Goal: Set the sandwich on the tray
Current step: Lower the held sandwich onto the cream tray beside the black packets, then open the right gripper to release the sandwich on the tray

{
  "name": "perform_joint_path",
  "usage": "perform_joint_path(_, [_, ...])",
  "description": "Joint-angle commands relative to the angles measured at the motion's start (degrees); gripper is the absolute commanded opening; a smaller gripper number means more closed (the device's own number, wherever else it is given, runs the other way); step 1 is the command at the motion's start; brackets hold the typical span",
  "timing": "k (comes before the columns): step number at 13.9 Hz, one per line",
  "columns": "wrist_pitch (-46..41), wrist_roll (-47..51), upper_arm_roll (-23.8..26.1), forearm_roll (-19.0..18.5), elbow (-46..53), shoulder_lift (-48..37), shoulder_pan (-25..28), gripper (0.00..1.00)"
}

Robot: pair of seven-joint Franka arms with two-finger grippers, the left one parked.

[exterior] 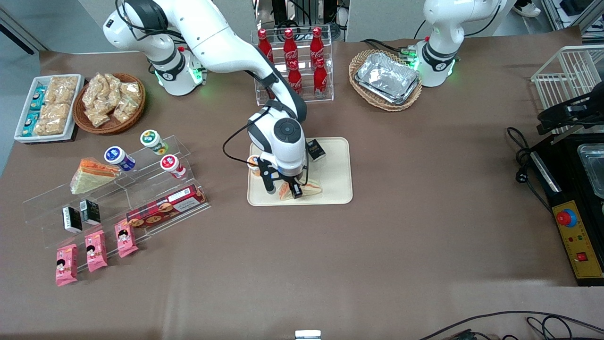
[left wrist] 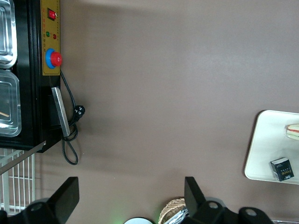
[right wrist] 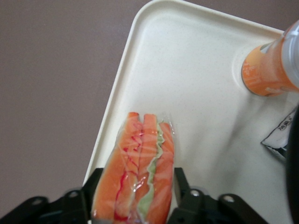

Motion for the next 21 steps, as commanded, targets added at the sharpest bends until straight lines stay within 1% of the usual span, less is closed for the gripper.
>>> perform_joint_path(1, [0.4, 0.0, -0.6, -1.2, 1.9, 1.3, 0.7, 1.00])
perform_joint_path(7, [-2.1, -1.3, -0.6, -0.7, 1.9, -1.8, 0.6, 1.00])
perform_joint_path(12, [-10.7, -5.3, -0.2, -0.1, 1.9, -7.4, 0.7, 1.00])
perform_joint_path(14, [-14.3, -6.5, 0.8, 0.0, 1.9, -10.9, 0.4, 1.00])
perform_joint_path(15, [-16.6, -8.2, 0.9, 0.9, 1.9, -13.2, 0.1, 1.00])
perform_joint_path(17, [-20.3, -13.4, 0.9, 4.6, 1.9, -17.4, -0.4, 1.00])
perform_joint_path(18, [-21.6, -15.9, 0.6, 5.8, 1.9, -19.5, -0.5, 1.00])
perform_joint_path(21, [-25.6, -22.7, 0.0, 5.8, 2.1, -24.7, -0.7, 1.00])
